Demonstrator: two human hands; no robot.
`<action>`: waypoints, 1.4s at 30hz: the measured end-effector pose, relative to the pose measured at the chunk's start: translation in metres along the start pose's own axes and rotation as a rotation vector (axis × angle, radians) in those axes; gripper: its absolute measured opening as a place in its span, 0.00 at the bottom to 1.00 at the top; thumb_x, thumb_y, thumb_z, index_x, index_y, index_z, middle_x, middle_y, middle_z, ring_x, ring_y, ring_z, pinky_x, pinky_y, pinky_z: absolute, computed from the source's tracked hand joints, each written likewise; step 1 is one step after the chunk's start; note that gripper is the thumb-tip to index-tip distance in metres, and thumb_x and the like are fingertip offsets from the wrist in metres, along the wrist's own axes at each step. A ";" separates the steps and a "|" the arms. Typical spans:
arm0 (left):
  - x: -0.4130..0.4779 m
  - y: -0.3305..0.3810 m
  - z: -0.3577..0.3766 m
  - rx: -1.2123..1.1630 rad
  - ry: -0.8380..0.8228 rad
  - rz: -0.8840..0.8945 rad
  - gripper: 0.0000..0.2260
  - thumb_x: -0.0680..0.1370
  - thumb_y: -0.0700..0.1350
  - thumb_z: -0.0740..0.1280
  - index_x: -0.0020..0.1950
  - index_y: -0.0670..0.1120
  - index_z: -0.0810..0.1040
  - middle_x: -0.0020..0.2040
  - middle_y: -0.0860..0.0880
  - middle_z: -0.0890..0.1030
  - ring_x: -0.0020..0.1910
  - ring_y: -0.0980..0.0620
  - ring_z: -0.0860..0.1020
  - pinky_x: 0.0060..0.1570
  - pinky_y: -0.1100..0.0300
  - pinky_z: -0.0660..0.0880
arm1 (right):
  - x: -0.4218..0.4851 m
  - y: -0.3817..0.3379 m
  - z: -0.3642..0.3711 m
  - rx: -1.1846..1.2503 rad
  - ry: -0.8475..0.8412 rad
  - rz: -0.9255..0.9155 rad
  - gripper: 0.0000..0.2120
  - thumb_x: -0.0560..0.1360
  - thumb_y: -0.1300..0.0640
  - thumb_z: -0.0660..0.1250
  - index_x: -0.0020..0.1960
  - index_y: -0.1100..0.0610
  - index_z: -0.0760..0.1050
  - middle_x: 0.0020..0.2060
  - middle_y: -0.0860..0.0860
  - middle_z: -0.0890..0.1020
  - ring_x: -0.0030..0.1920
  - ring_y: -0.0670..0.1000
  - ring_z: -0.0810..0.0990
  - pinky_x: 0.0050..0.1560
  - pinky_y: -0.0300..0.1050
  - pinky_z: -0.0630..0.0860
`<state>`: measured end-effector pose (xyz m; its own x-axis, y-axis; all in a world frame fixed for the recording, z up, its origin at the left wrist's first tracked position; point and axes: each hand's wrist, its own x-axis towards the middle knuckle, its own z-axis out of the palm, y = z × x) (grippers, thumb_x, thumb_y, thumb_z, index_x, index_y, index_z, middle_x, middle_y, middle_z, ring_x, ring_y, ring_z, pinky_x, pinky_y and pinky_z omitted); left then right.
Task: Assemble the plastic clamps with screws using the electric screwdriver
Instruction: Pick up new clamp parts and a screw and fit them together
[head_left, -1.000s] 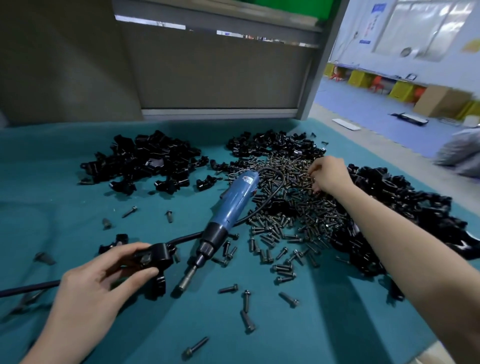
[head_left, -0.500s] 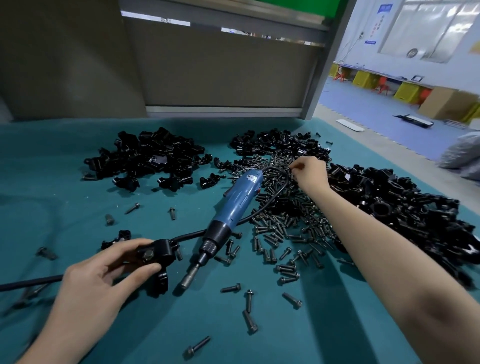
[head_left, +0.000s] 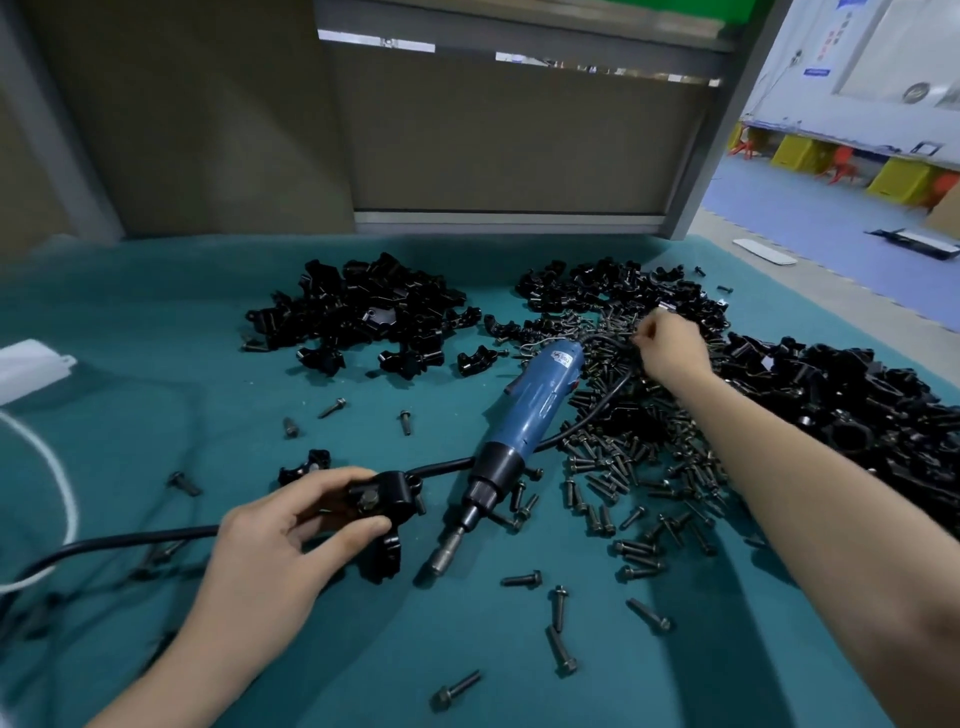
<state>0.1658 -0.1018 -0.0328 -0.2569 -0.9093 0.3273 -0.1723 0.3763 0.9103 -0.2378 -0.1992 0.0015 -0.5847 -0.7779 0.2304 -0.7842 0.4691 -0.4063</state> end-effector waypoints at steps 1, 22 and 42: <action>0.000 0.000 0.000 0.003 -0.004 0.001 0.14 0.62 0.52 0.74 0.45 0.66 0.83 0.44 0.61 0.84 0.44 0.62 0.83 0.47 0.75 0.74 | 0.000 -0.004 -0.008 0.046 0.039 0.007 0.05 0.80 0.65 0.61 0.54 0.61 0.73 0.52 0.59 0.80 0.47 0.58 0.78 0.48 0.52 0.76; 0.003 -0.004 0.001 0.027 -0.030 0.064 0.14 0.63 0.55 0.73 0.48 0.68 0.81 0.46 0.62 0.84 0.45 0.63 0.82 0.49 0.72 0.75 | -0.193 -0.141 -0.053 -0.029 -0.494 -0.980 0.09 0.79 0.62 0.63 0.54 0.57 0.80 0.51 0.50 0.76 0.50 0.51 0.75 0.55 0.49 0.72; 0.003 0.000 0.000 0.012 -0.035 0.011 0.14 0.64 0.53 0.74 0.47 0.65 0.82 0.46 0.61 0.84 0.46 0.61 0.83 0.49 0.73 0.75 | -0.101 -0.079 -0.043 0.215 -0.486 0.001 0.20 0.72 0.42 0.71 0.45 0.60 0.76 0.34 0.56 0.84 0.29 0.51 0.84 0.35 0.44 0.82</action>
<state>0.1647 -0.1046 -0.0317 -0.2916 -0.8987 0.3277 -0.1808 0.3881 0.9037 -0.1256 -0.1396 0.0483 -0.3814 -0.9056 -0.1858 -0.6938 0.4132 -0.5899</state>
